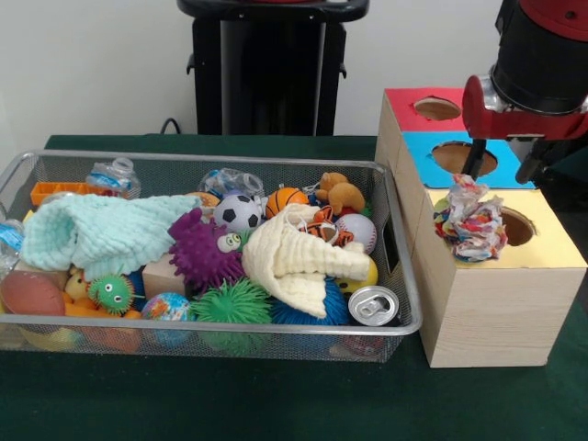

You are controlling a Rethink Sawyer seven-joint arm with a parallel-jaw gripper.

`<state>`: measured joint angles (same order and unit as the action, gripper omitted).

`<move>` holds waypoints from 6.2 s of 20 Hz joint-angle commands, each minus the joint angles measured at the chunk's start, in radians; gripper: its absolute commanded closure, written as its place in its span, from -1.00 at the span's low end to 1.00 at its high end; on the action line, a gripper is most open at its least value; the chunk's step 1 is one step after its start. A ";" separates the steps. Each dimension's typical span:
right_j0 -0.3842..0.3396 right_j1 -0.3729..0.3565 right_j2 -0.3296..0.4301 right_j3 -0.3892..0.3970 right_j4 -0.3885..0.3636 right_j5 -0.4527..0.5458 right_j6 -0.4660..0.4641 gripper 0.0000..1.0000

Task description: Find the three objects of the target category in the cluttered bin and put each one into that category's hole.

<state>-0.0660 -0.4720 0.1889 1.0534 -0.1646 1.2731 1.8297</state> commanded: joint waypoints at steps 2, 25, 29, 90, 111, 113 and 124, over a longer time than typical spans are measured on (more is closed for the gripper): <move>-0.038 0.002 -0.004 0.095 -0.009 -0.089 0.073 -1.00; -0.033 0.005 -0.016 0.099 -0.010 -0.133 0.072 1.00; -0.037 0.000 -0.011 0.110 0.001 -0.141 0.075 1.00; 0.024 -0.222 -0.138 0.191 0.112 0.020 0.066 1.00; 0.018 -0.046 -0.126 -0.007 0.120 -0.026 0.046 1.00; 0.018 -0.043 -0.128 -0.003 0.121 -0.034 0.045 1.00; 0.018 -0.037 -0.130 -0.009 0.121 -0.035 0.027 1.00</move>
<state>-0.0149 -0.5445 0.0132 1.0398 -0.0165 1.2145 1.8339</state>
